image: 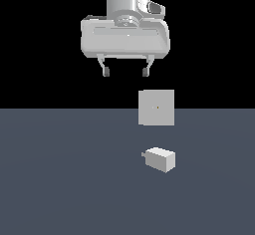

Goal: Plug the charger into the wall socket.

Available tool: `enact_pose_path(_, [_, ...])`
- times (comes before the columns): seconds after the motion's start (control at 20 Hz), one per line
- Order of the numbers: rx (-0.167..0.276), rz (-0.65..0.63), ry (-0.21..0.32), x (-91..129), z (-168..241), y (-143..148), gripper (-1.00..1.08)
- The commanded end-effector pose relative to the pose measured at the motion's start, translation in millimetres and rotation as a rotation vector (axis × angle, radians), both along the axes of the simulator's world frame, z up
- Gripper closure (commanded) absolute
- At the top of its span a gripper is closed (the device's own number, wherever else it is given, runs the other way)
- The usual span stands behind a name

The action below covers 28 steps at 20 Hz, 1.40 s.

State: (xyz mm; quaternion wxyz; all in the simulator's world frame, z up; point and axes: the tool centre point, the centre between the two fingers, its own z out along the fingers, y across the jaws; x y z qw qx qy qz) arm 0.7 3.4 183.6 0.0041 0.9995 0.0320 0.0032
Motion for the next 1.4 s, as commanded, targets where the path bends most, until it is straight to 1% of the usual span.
enact_pose_path(0.0, [0.000,0.000,0.000,0.0,0.0,0.0,-0.92])
enact_pose_path(0.25, [0.002,0.014,-0.004,-2.3,-2.1,-0.6,-0.92])
enact_pose_path(0.55, [0.009,0.064,-0.021,-10.8,-10.1,-3.3,-0.92])
enact_pose_path(1.35, [0.043,0.313,-0.104,-47.6,-52.0,-21.9,-0.92])
